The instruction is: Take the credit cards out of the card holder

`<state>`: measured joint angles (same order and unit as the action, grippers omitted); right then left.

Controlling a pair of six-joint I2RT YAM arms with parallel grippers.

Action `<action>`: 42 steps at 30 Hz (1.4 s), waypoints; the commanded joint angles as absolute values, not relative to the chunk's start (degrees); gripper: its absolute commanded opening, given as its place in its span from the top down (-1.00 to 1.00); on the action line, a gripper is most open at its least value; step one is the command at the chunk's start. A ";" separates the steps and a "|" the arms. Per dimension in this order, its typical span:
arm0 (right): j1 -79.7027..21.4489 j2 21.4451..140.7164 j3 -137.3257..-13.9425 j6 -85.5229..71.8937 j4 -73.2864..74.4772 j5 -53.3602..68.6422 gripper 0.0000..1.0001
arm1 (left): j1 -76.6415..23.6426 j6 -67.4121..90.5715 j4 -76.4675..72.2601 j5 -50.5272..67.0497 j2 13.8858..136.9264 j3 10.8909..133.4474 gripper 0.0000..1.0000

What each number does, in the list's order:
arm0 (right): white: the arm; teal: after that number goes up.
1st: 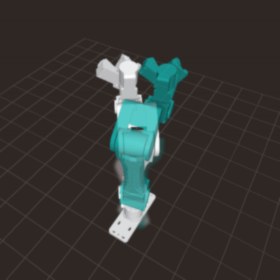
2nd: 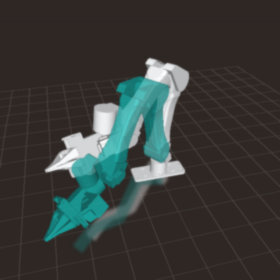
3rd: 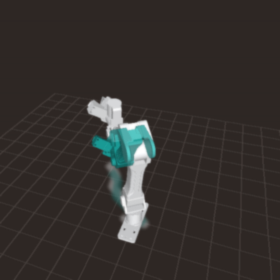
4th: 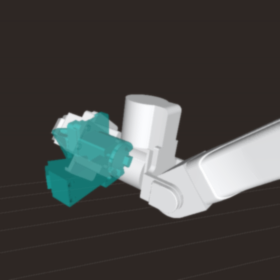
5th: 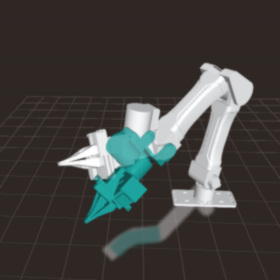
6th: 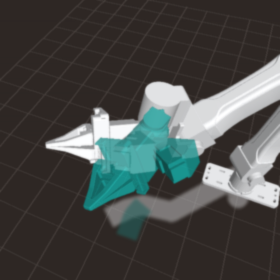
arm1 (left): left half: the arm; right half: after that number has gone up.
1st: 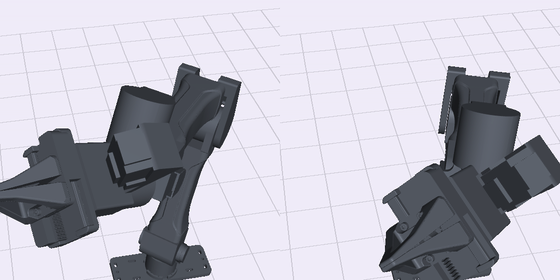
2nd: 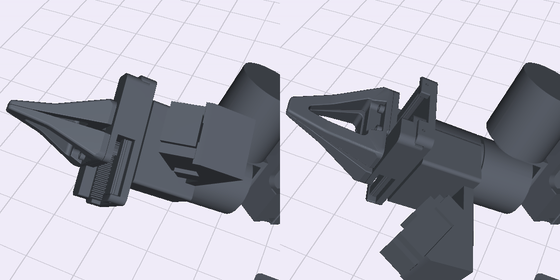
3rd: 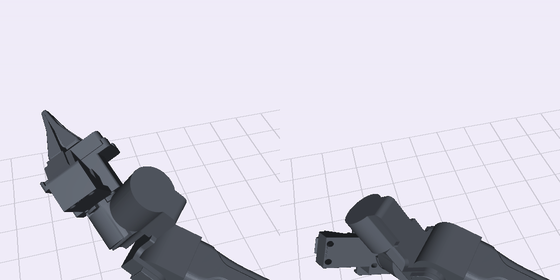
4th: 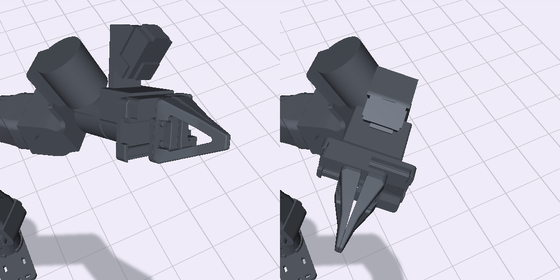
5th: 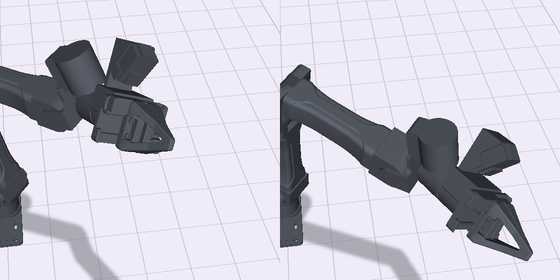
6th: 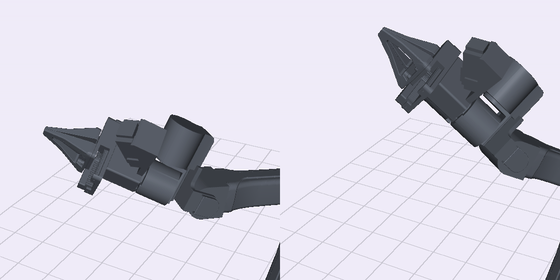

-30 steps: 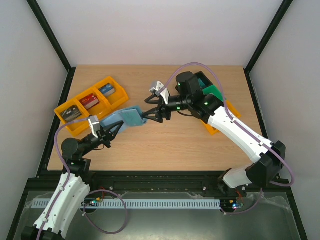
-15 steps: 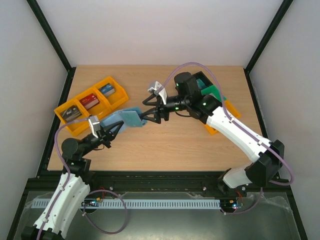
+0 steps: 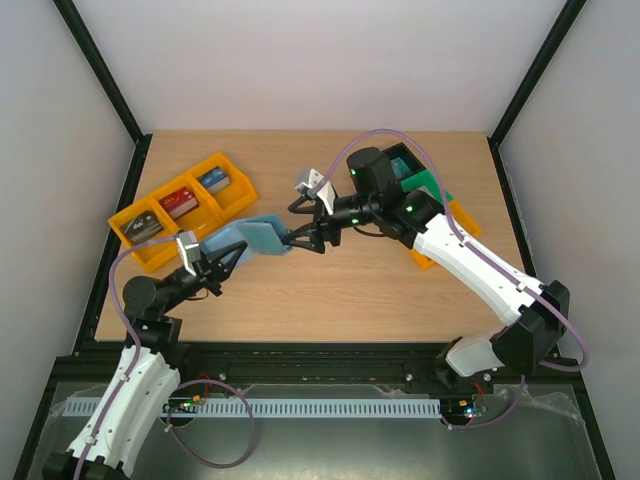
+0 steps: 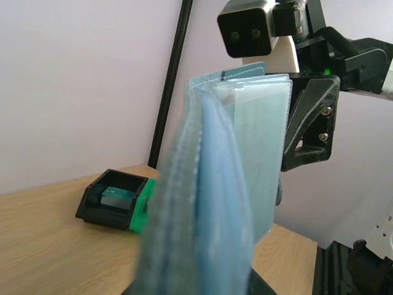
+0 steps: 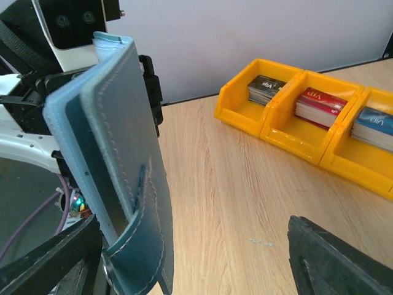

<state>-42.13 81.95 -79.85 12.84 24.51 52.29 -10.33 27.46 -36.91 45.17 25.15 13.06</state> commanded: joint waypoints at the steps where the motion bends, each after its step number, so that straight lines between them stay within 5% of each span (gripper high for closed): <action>1: -42.54 79.59 -80.29 14.65 25.62 53.53 -0.61 | -10.28 26.89 -39.37 45.18 24.61 13.44 0.95; 18: -44.18 82.86 -80.54 8.88 19.16 53.28 -0.57 | -10.17 26.81 -39.18 45.18 24.64 13.60 0.95; 26: -44.21 82.79 -80.48 7.79 18.37 49.84 -0.31 | -10.14 26.88 -39.26 45.17 24.69 13.53 0.95; 42: -45.37 85.06 -80.51 3.73 15.59 49.12 -0.48 | -10.17 29.83 -39.24 43.41 24.78 13.41 0.95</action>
